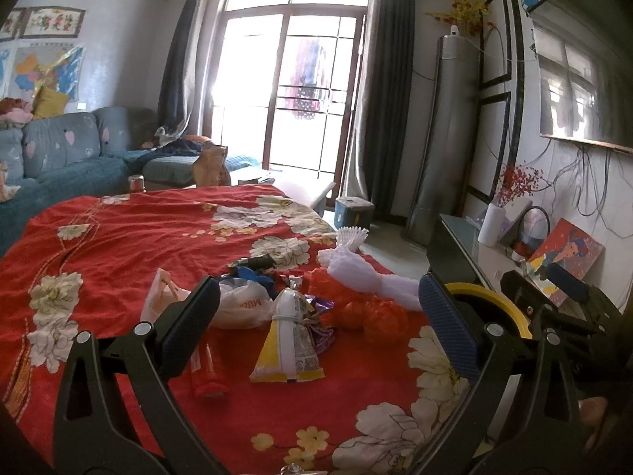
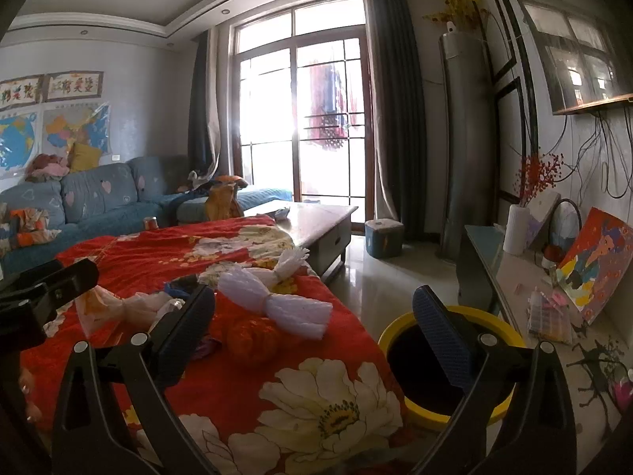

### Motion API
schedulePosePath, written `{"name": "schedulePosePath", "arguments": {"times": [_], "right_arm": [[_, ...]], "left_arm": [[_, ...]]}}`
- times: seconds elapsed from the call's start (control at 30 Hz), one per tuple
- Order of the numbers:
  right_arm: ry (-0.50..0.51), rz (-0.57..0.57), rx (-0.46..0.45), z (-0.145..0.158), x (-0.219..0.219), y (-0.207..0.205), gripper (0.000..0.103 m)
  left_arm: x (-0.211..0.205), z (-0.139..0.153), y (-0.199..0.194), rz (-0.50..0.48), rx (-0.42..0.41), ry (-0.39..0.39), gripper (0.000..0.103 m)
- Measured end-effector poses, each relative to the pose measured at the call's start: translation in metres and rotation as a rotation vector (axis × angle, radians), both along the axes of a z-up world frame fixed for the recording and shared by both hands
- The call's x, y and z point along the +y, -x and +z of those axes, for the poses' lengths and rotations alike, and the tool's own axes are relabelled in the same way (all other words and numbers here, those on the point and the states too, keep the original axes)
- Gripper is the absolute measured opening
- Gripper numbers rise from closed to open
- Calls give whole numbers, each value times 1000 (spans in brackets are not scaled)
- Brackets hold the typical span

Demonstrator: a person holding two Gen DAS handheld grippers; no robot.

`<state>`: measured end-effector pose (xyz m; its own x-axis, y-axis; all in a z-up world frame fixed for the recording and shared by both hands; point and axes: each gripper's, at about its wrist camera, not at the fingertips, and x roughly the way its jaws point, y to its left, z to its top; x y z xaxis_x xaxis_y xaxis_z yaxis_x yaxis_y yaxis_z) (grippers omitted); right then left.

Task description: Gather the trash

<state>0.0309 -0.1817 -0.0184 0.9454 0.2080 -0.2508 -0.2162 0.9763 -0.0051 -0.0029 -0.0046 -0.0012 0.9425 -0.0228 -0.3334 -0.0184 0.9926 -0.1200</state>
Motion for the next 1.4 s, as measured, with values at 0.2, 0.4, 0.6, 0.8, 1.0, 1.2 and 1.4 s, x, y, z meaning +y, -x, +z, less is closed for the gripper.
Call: {"name": "schedulePosePath", "arguments": {"times": [0.2,0.4,0.6,0.8,1.0,1.2,1.4], "right_arm": [[-2,1,2,0,0,0,97],[-4,3,4,-1,-1,-1,97],[-5,1,7,-1,-1,-1,97],[-3,0,10,-3,-1,0,97],[-4,5,18,-4,0,2,97],[1,23,30,-7,2,1,97],[7,49,51,-6,8,-2,97]], "left_arm": [[0,0,0,0,0,0,92],[-1,0,0,0,0,0,92],[0,0,0,0,0,0,92],[-1,0,0,1,0,0,92],[-1,-1,1,3,2,-1,92],[-1,-4,2,6,2,3,92],[6,-8,3,20,12,9,92]]}}
